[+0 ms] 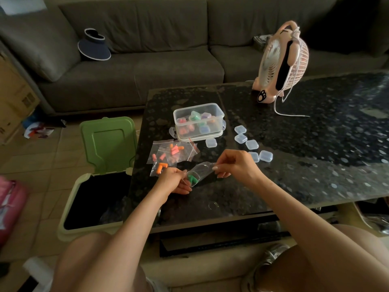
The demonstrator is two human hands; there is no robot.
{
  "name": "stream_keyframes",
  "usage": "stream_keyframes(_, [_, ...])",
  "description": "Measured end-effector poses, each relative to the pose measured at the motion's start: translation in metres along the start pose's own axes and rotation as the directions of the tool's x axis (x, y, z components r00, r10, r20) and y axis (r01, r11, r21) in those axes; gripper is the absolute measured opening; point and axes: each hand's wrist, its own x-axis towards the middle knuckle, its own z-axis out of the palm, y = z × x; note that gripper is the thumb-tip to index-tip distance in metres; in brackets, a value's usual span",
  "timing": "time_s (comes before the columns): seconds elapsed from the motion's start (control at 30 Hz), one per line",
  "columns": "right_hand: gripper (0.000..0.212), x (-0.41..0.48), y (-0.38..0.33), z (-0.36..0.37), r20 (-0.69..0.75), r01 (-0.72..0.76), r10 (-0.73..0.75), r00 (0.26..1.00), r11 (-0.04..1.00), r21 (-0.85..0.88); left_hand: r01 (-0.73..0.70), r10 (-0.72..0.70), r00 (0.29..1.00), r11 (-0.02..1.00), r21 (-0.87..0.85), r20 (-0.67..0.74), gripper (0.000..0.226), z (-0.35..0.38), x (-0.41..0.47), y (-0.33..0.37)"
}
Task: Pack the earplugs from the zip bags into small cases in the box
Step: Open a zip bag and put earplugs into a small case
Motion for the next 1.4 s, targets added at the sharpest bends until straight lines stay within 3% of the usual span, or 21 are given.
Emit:
stream_keyframes(0.23, [0.011, 0.003, -0.006, 0.005, 0.003, 0.053, -0.054, 0.999, 0.997, 0.063, -0.013, 0.013, 1.0, 0.998, -0.059, 0.011, 0.021, -0.004, 0.0, -0.001])
stream_keyframes(0.4, [0.032, 0.001, -0.012, 0.005, -0.036, 0.083, -0.078, 0.996, 0.988, 0.134, -0.053, 0.059, 0.998, 0.981, -0.186, 0.026, 0.021, -0.006, -0.001, 0.001])
stream_keyframes(0.57, [0.033, 0.002, -0.005, 0.006, -0.079, 0.059, -0.059, 0.995, 0.998, 0.002, -0.09, 0.094, 0.996, 0.967, -0.239, 0.006, 0.018, -0.007, 0.001, 0.001])
stream_keyframes(0.67, [0.024, 0.004, 0.002, 0.007, -0.044, 0.067, -0.075, 0.996, 0.983, -0.171, -0.134, 0.139, 0.99, 0.954, -0.268, -0.001, 0.015, -0.006, 0.001, 0.001])
stream_keyframes(0.77, [0.01, 0.006, 0.007, 0.016, 0.054, 0.114, -0.101, 0.993, 0.926, -0.361, -0.228, 0.211, 0.973, 0.941, -0.252, -0.092, 0.014, -0.005, 0.001, 0.0])
stream_keyframes(0.87, [0.048, 0.001, 0.007, 0.039, 0.293, 0.167, -0.002, 0.956, 0.826, -0.539, -0.319, 0.265, 0.92, 0.934, -0.16, -0.29, 0.015, -0.009, 0.005, -0.003])
stream_keyframes(0.93, [0.048, -0.003, 0.006, 0.049, 0.391, 0.213, 0.024, 0.92, 0.807, -0.552, -0.351, 0.294, 0.858, 0.934, -0.062, -0.421, 0.012, -0.015, 0.01, -0.006])
stream_keyframes(1.07, [0.022, -0.005, 0.001, 0.05, 0.459, 0.251, 0.023, 0.888, 0.812, -0.527, -0.364, 0.297, 0.779, 0.931, -0.013, -0.552, 0.009, -0.03, 0.019, -0.014])
stream_keyframes(1.23, [0.017, -0.009, -0.003, 0.059, 0.528, 0.285, 0.057, 0.847, 0.79, -0.543, -0.27, 0.313, 0.692, 0.948, 0.169, -0.65, 0.015, -0.038, 0.016, -0.016])
stream_keyframes(1.4, [0.01, -0.004, -0.004, 0.054, 0.475, 0.221, 0.072, 0.877, 0.818, -0.532, -0.169, 0.272, 0.687, 0.962, 0.216, -0.674, 0.016, -0.041, 0.014, -0.019])
